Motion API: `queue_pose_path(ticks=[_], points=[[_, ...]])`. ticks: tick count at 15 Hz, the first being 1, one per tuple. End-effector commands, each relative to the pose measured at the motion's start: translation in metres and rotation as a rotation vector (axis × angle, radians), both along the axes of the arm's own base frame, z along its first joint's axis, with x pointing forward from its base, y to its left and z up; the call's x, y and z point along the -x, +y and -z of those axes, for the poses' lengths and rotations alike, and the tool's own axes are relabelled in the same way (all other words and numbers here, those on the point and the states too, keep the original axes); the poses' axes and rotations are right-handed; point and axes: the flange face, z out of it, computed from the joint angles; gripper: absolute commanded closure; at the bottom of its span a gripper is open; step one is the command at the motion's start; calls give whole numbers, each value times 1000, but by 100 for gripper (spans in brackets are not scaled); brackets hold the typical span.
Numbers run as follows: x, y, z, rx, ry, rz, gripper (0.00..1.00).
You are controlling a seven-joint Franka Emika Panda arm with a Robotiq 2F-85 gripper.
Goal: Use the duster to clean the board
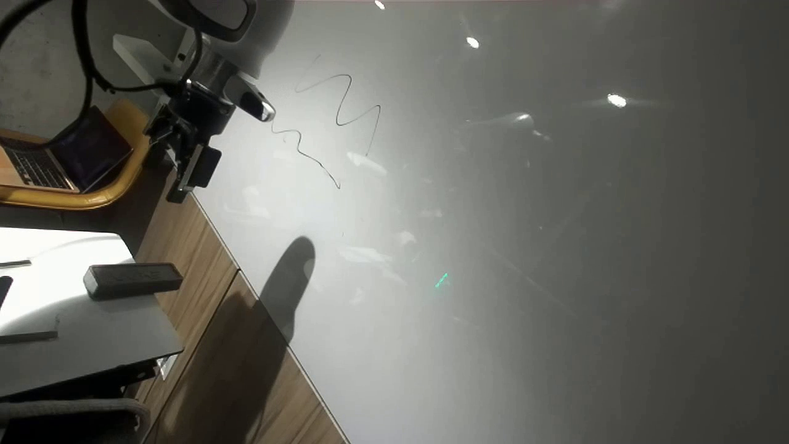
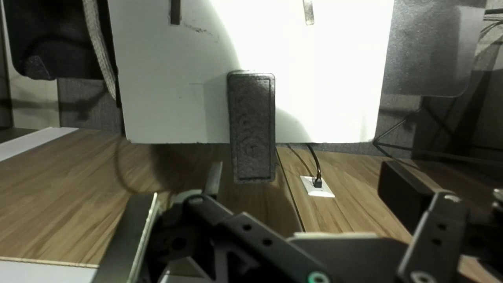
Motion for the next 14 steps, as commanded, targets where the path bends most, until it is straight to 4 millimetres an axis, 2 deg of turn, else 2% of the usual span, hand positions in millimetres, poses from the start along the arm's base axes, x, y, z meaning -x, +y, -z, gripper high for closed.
queue_pose_path(ticks=[1, 2, 3, 6, 14], points=[[13, -12, 27, 43, -14, -8, 0], [15, -15, 35, 59, -26, -25, 0], [3, -16, 36, 71, -35, -38, 0], [0, -18, 50, 90, -89, -84, 0], [-4, -15, 74, 34, -78, -26, 0]])
